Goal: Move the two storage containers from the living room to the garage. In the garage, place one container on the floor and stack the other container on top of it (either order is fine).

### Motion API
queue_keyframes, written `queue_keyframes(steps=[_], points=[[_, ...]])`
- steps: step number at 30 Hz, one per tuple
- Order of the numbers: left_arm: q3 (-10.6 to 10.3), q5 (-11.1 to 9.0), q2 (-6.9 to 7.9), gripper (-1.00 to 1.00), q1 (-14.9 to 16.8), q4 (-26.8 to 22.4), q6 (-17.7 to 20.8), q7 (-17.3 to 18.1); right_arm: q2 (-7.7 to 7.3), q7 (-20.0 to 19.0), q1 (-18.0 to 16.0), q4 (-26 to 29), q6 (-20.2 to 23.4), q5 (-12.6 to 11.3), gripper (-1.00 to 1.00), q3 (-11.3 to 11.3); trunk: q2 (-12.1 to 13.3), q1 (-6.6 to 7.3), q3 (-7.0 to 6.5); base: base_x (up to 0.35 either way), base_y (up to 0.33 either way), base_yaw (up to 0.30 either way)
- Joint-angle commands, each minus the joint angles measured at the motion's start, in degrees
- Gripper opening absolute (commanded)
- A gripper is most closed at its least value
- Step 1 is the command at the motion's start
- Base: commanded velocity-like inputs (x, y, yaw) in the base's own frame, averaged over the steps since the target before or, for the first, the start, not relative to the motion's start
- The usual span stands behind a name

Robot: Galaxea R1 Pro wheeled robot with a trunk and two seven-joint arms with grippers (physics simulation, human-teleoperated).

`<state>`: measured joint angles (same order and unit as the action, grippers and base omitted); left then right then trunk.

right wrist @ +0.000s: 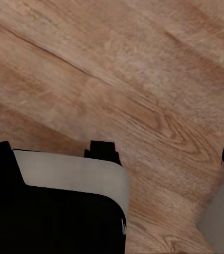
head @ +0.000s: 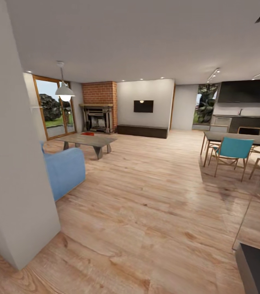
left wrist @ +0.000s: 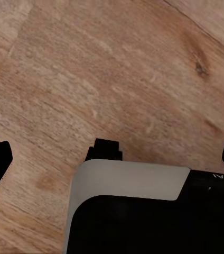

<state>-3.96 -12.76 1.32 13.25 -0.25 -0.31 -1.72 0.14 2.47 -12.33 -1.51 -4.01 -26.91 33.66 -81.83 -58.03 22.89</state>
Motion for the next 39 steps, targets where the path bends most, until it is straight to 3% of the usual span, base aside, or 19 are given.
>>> queue_keyframes(steps=[1,39], points=[[-0.4,-0.5,0.0,1.0,0.0,0.0,0.0,-0.1,0.03,0.0,-0.1,-0.2,-0.3,-0.5,1.0,0.5,0.0,-0.03,0.06,0.321,0.0,0.0],[-0.4,-0.5,0.0,1.0,0.0,0.0,0.0,-0.1,0.03,0.0,-0.1,-0.2,-0.3,-0.5,1.0,0.5,0.0,-0.03,0.06,0.322,0.0,0.0]])
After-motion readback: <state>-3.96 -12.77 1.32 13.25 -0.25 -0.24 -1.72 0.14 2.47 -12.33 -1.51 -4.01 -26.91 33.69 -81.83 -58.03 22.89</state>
